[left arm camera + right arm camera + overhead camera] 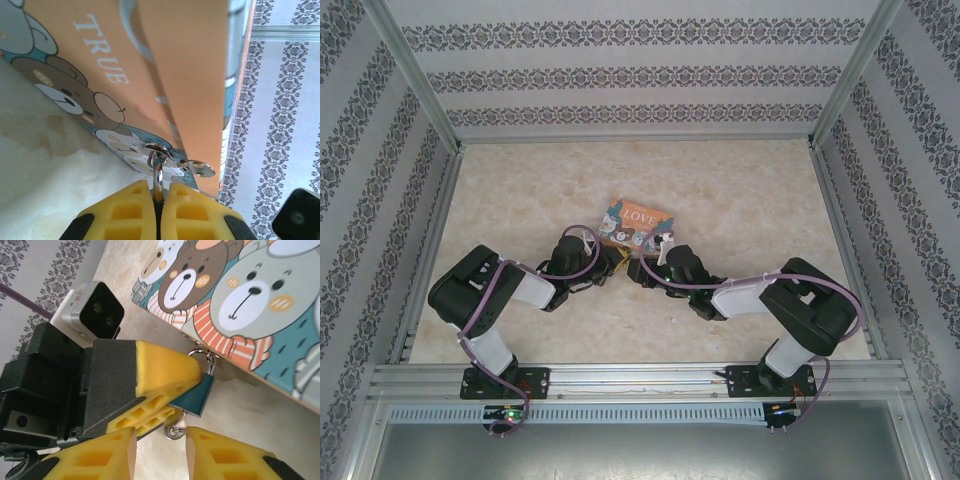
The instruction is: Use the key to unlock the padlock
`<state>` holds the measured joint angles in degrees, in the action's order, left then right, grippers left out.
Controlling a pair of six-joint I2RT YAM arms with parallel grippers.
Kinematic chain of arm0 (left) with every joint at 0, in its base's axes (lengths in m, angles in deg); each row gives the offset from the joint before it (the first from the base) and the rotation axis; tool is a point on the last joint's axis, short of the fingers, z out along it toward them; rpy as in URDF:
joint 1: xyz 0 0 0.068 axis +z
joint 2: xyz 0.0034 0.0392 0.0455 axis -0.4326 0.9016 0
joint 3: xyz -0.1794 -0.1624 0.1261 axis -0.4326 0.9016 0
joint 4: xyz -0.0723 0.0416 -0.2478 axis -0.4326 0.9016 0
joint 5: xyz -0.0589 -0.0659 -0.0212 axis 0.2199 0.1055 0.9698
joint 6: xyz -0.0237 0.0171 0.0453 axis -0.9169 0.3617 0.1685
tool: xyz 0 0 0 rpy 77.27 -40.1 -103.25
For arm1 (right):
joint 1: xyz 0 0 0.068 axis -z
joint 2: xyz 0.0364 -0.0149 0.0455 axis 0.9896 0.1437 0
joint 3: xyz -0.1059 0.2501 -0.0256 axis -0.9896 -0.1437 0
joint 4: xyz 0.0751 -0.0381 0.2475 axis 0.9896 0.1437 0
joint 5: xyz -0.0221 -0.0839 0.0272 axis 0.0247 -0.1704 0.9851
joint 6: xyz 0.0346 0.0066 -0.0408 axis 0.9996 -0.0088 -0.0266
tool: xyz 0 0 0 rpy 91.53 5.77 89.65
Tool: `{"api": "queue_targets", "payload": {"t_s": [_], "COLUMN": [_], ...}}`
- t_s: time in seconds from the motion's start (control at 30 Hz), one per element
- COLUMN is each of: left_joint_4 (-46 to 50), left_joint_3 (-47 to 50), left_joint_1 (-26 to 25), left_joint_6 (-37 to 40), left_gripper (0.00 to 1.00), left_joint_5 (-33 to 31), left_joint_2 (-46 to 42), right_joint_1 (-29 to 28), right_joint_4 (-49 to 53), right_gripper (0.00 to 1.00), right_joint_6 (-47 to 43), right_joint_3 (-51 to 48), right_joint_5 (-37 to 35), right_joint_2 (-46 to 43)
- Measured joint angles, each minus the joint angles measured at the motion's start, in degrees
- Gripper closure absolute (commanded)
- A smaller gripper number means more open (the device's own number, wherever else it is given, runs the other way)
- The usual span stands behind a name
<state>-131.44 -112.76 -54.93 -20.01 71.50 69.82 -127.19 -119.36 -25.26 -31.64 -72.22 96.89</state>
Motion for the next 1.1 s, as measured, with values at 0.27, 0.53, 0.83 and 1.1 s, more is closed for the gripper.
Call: {"api": "queue_targets", "payload": {"t_s": [0.27, 0.53, 0.83, 1.1], "left_joint_4": [2.7, 7.7, 9.3, 9.5], "left_joint_3": [-0.8, -1.8, -1.8, -1.8], "left_joint_1": [0.0, -0.8, -1.1, -2.2], "left_joint_6": [0.2, 0.1, -0.7, -2.0], "left_gripper": [1.00, 1.00, 1.00, 1.00], "left_joint_5": [0.0, -0.5, -2.4, -3.5], "left_joint_2": [-0.8, -4.2, -5.0, -5.0], "right_joint_1": [0.7, 0.7, -0.5, -0.5], "right_joint_4": [6.7, 19.2, 28.7, 33.3], "right_gripper": [0.58, 0.48, 0.25, 0.02], "right_joint_6": [-5.5, -21.4, -44.4, -61.6], "right_joint_3": [-2.2, -2.2, -1.6, -1.3], "right_joint_5": [-3.1, -8.9, -18.0, -23.1], "right_joint_2": [-9.4, -24.0, -34.6, -37.0]}}
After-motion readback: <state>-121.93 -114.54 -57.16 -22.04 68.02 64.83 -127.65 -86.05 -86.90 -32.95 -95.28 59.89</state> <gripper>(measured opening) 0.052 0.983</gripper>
